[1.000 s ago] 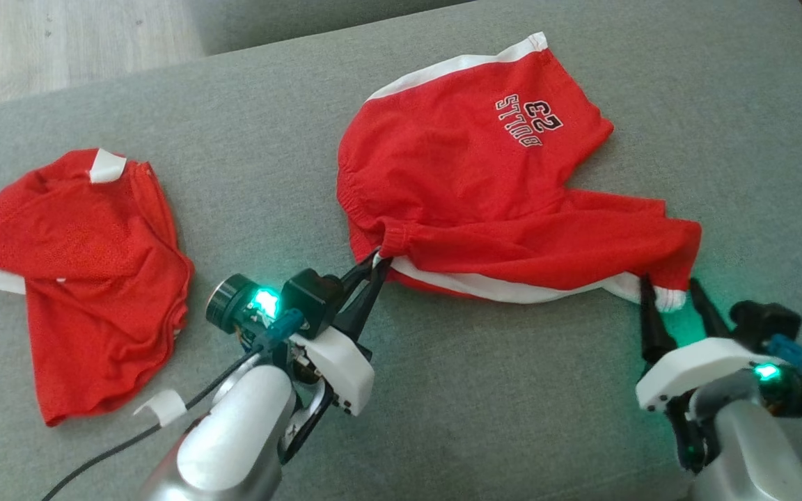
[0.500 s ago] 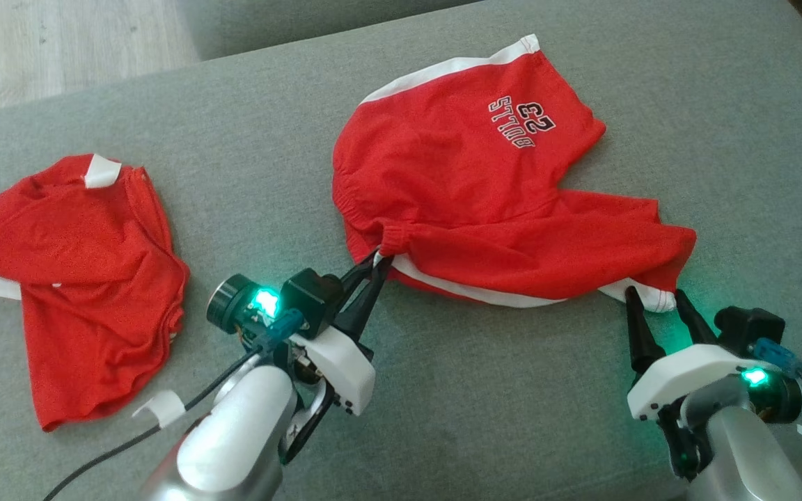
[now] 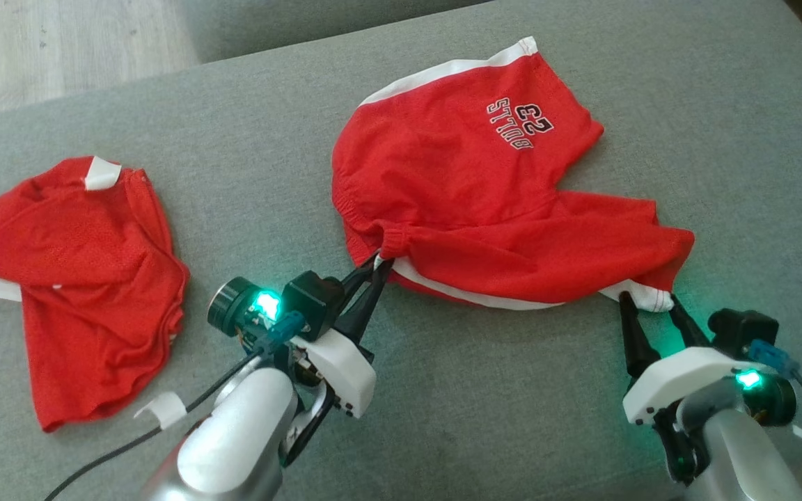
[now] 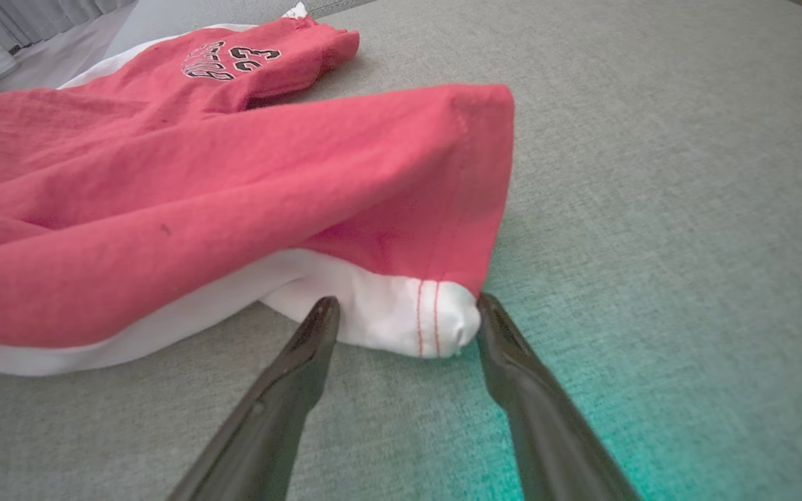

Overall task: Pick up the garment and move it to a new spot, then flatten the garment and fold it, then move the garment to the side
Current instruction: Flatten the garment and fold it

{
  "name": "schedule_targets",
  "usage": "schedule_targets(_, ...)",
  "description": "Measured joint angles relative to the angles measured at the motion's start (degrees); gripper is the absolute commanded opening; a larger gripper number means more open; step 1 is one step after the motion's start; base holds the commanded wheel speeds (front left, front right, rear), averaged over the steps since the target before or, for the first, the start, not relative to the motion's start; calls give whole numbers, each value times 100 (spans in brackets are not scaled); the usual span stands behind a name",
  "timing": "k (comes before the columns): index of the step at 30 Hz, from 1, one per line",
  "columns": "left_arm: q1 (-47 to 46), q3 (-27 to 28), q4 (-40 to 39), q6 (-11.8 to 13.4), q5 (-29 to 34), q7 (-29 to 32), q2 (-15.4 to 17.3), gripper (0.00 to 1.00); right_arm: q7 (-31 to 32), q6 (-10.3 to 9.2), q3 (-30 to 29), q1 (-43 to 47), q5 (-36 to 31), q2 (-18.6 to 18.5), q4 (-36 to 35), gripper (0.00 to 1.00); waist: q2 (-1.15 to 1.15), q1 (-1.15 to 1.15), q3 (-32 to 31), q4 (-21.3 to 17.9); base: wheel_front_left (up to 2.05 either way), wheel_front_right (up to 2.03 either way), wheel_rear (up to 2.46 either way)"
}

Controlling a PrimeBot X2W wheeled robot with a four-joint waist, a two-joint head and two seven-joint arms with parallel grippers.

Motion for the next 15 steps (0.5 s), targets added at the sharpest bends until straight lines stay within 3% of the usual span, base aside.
schedule_targets(1,0,-3,1,0,-9,0,1,0,0,0,13,18,22,0,-23,92,0,0,-2,0,0,0,0)
schedule_targets(3,0,-10,8,1,-57,-1,2,0,2,0,34,77,25,0,-67,45,0,0,-8,-1,0,0,0)
schedule_targets(4,0,-12,12,1,-56,-1,4,0,15,0,34,97,24,0,-79,40,0,0,-14,-2,0,0,0)
schedule_targets(5,0,-13,15,1,-57,0,5,0,15,0,32,111,21,0,-101,26,0,0,-20,-3,0,0,0)
schedule_targets(6,0,-14,22,2,-57,0,5,0,14,0,29,127,7,0,-146,0,0,0,-26,-4,0,0,0)
schedule_targets(15,1,-5,60,55,-137,-85,73,0,-11,0,-54,246,-104,0,-745,0,0,0,-187,9,0,0,0)
